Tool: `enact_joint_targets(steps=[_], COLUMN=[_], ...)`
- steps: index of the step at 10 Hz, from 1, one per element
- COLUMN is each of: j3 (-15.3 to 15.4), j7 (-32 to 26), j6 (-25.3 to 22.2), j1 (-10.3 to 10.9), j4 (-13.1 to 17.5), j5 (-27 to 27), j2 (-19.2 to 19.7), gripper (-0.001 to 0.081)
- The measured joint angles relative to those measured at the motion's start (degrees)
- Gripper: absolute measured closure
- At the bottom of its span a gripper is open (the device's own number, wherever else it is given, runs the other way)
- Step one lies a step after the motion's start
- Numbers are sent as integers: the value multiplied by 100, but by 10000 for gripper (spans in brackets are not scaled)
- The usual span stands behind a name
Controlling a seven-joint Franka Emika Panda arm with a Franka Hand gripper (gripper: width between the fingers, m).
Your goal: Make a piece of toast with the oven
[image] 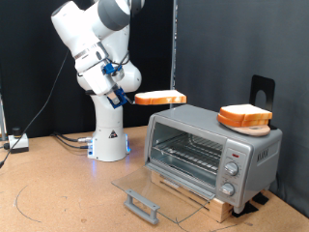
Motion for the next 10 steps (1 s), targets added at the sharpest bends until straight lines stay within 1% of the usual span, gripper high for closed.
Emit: enact_joint_targets(steps=[2,4,5,6,7,8,9,10], j3=[0,3,3,5,11,11,34,96], j7=[-283,-457,-559,-607,-630,-629,-663,-670], j6=[261,540,694,958,1101,1094,1212,1456], j1=[-36,-69,-71,-71,-71,-71,-70,-70], j4=[-78,-70,-45,-33,54,43,-8,-100], j5=[-232,-614,-715,-724,-724,-724,-752,-840], j2=[232,707,966,1221,1437,1434,1437,1460], gripper=[410,410,410,410,410,410,410,410])
